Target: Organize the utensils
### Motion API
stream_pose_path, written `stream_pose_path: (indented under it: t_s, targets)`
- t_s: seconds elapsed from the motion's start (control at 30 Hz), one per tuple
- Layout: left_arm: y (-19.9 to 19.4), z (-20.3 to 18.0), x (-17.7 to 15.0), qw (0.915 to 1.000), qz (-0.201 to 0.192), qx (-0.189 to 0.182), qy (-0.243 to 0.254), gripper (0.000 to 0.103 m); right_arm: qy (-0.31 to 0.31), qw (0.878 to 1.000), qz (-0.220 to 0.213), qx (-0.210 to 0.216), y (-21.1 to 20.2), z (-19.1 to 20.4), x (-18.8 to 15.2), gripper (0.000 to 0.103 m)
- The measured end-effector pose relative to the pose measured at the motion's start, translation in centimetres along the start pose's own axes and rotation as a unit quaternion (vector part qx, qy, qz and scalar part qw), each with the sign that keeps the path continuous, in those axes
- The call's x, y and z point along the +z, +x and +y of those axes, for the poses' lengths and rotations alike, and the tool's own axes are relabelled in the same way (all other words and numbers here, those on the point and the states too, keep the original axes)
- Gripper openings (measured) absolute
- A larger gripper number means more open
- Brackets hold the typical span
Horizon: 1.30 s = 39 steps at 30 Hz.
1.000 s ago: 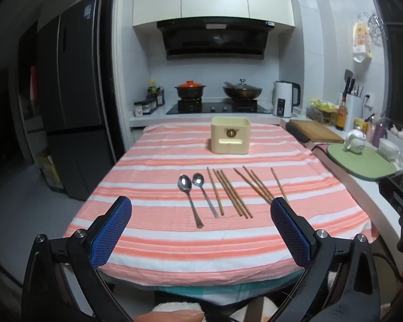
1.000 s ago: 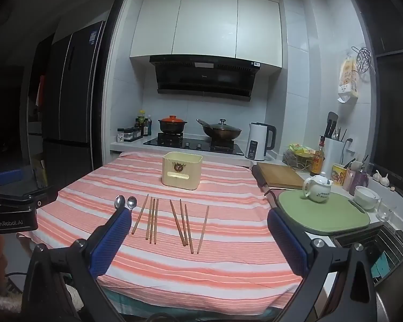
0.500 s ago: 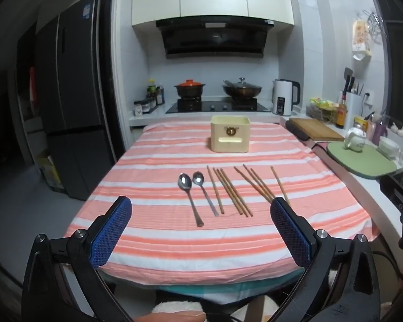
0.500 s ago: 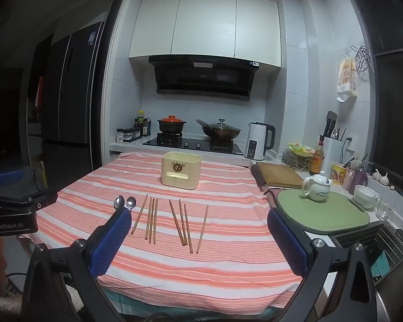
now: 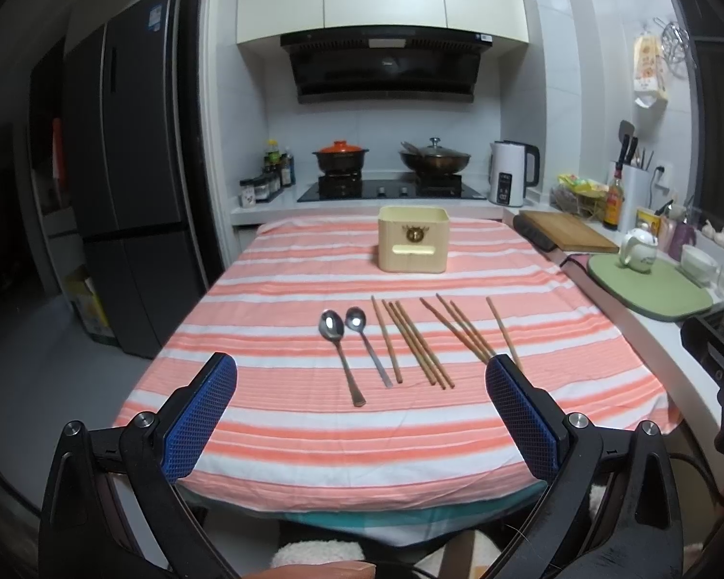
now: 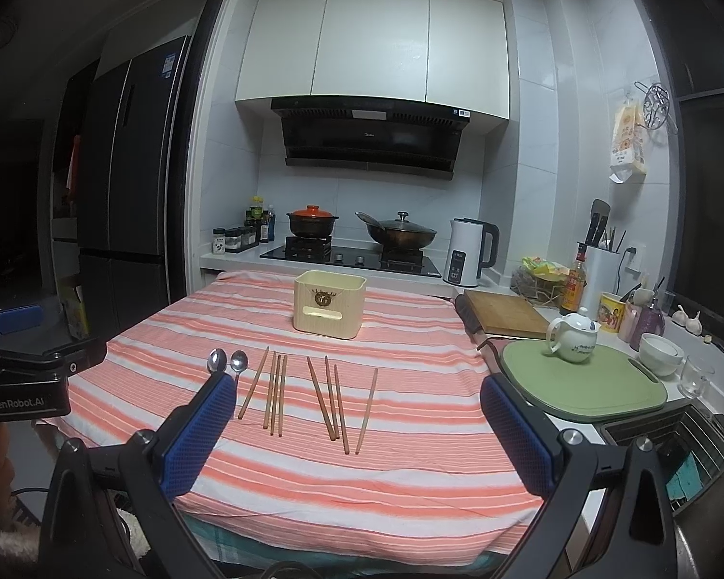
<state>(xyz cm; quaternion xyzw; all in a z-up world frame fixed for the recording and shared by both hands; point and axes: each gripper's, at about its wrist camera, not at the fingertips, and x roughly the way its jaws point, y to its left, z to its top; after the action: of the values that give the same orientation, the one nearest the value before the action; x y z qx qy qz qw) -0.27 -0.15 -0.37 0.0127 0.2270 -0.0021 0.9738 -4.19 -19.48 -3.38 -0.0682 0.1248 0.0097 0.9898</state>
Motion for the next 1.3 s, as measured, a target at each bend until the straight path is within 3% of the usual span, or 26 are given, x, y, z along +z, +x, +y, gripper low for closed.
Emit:
stream_pose_path:
  t_s: [1.3]
  targets:
    - [-0.07,-0.12,0.15,1.0,0.0,0.0,-0.006,0.103,-0.003,1.0,0.0,-0.001,0.14,0.32,-0.08,0.103]
